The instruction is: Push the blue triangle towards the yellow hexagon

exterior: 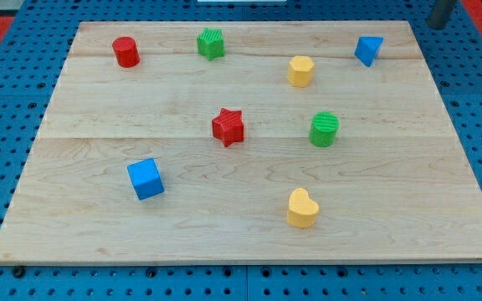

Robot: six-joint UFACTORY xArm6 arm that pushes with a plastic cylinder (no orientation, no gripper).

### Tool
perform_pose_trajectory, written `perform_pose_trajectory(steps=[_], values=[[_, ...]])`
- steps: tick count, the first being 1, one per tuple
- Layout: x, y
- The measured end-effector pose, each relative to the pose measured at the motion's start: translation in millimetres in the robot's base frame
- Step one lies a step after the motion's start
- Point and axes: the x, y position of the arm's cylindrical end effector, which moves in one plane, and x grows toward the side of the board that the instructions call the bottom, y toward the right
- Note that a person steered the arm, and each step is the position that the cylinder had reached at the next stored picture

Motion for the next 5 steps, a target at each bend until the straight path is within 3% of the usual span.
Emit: perform_pose_trajectory(steps=[1, 3, 5], values=[[0.0, -0.4], [3.9, -82.9], [15.2, -83.0]])
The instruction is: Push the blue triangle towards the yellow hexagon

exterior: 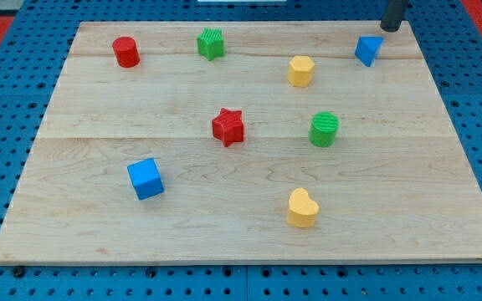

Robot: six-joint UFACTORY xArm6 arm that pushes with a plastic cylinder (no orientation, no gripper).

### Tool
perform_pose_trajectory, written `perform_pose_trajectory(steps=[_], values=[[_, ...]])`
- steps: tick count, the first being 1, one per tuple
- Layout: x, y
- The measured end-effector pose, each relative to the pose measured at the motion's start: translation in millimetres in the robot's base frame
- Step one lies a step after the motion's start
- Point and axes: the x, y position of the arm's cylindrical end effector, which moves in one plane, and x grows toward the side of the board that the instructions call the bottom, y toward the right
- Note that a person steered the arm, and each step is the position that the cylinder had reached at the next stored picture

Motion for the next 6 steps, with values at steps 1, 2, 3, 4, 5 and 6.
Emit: perform_pose_trajectory(steps=[1, 2, 3, 4, 5, 6], values=[[42.8, 0.0], [42.8, 0.0], [43.0, -28.2], [43.2, -70.9], [43.3, -70.9], [92.2, -70.9]])
